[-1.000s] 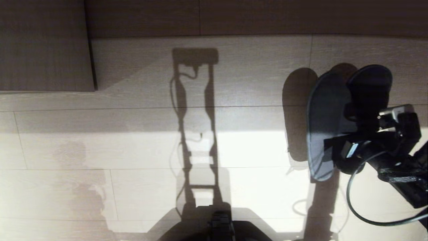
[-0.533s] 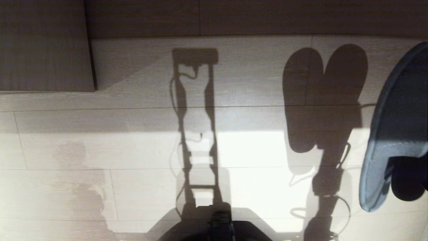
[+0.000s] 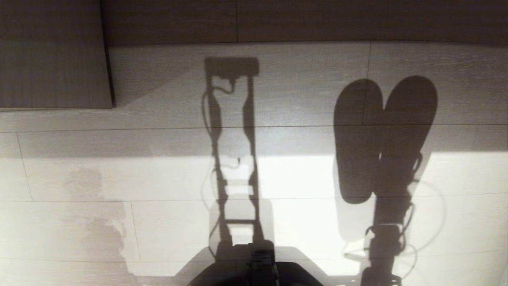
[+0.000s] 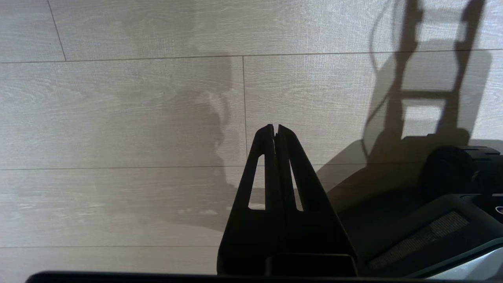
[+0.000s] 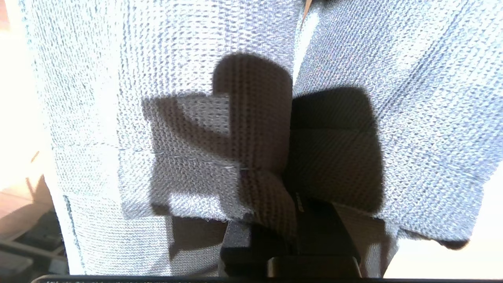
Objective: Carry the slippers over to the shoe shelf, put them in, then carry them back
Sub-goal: Place the slippers into the shoe cabinet
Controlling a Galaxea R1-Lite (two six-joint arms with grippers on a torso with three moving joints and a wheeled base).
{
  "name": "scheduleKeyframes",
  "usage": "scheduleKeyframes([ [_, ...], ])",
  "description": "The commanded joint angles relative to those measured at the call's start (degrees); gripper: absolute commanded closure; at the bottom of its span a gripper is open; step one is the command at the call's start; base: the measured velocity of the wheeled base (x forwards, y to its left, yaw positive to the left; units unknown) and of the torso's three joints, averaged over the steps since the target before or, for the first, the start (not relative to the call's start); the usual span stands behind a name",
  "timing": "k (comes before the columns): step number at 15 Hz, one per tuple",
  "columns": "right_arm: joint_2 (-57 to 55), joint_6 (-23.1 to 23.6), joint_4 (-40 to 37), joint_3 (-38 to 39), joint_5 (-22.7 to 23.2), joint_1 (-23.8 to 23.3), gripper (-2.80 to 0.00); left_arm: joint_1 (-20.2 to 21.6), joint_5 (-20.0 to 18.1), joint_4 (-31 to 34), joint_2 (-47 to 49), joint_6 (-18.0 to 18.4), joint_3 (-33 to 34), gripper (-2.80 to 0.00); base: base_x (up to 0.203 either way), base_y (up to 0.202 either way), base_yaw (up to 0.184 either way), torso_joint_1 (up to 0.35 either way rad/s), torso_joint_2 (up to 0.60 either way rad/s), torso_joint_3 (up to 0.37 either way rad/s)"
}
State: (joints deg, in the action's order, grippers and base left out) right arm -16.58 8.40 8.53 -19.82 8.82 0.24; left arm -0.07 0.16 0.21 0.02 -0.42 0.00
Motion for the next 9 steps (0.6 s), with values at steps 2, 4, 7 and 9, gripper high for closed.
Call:
scheduleKeyframes([
  [2, 10.64, -0.10, -2.69, 1.75, 0.64, -0.16, 0.00, -0.01, 0.02, -0.03, -0.02, -0.02, 0.00, 0.00, 0.000, 0.000, 0.000, 0.000, 0.00, 0.000],
  [4, 16.33, -0.52, -6.94, 6.00, 0.84, -0.16, 0.00, 0.07, 0.02, 0.06, -0.02, -0.02, 0.00, 0.00, 0.000, 0.000, 0.000, 0.000, 0.00, 0.000],
  [7, 16.77, -0.50, -5.19, 15.16, 1.01, -0.16, 0.00, -0.01, 0.02, 0.05, -0.02, -0.02, 0.00, 0.00, 0.000, 0.000, 0.000, 0.000, 0.00, 0.000],
  [9, 16.78, -0.37, -2.37, 19.64, -0.21, -0.16, 0.00, -0.01, 0.02, -0.03, -0.02, -0.02, 0.00, 0.00, 0.000, 0.000, 0.000, 0.000, 0.00, 0.000],
])
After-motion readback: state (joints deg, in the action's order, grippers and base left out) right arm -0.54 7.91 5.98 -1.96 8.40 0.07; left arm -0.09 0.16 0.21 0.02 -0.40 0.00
